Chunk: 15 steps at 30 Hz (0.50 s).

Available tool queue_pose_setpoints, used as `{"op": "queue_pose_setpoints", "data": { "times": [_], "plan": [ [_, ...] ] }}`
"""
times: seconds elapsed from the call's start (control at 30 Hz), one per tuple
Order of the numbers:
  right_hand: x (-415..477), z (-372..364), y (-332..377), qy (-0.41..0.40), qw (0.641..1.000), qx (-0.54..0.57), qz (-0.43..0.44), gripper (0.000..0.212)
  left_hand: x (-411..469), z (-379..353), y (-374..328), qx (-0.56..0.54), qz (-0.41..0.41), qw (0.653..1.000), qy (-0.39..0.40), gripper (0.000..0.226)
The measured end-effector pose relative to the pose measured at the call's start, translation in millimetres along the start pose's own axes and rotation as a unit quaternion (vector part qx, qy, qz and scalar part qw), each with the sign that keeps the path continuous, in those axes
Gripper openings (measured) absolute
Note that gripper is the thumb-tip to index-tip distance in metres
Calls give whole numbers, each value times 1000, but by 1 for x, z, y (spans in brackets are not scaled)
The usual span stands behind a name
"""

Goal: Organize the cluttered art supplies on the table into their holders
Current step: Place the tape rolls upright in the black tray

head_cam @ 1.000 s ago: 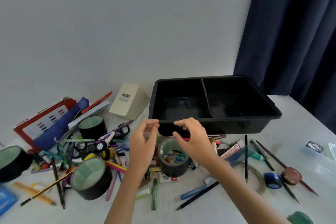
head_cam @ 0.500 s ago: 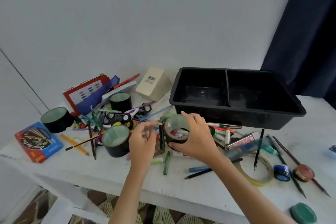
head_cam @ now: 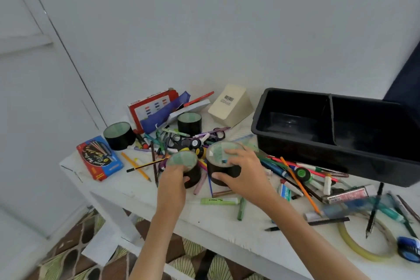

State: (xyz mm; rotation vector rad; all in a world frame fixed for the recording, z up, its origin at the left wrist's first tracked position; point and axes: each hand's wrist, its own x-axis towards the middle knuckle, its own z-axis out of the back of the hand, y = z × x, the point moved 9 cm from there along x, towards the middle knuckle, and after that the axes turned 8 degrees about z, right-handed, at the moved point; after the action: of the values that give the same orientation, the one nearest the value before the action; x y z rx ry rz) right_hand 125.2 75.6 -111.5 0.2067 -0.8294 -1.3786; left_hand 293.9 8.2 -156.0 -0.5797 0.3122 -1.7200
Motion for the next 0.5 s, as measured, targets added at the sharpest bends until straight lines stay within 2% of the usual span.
{"op": "queue_pose_setpoints", "data": {
  "times": [0.13, 0.27, 0.4, 0.5],
  "plan": [
    [10, -3, -2, -12, 1000, 26, 0, 34, 5, 25, -4, -29, -5, 999, -46, 18],
    [20, 9, -6, -47, 998, 34, -5, 30, 19, 52, -23, -68, -24, 996, -48, 10],
    [29, 35, -7, -109, 993, 48, 7, 37, 33, 67, -58, -103, -66, 991, -47, 12],
    [38, 65, -13, -157, 988, 5, 8, 23, 48, 59, -91, -115, -111, 987, -18, 11]
  ]
}}
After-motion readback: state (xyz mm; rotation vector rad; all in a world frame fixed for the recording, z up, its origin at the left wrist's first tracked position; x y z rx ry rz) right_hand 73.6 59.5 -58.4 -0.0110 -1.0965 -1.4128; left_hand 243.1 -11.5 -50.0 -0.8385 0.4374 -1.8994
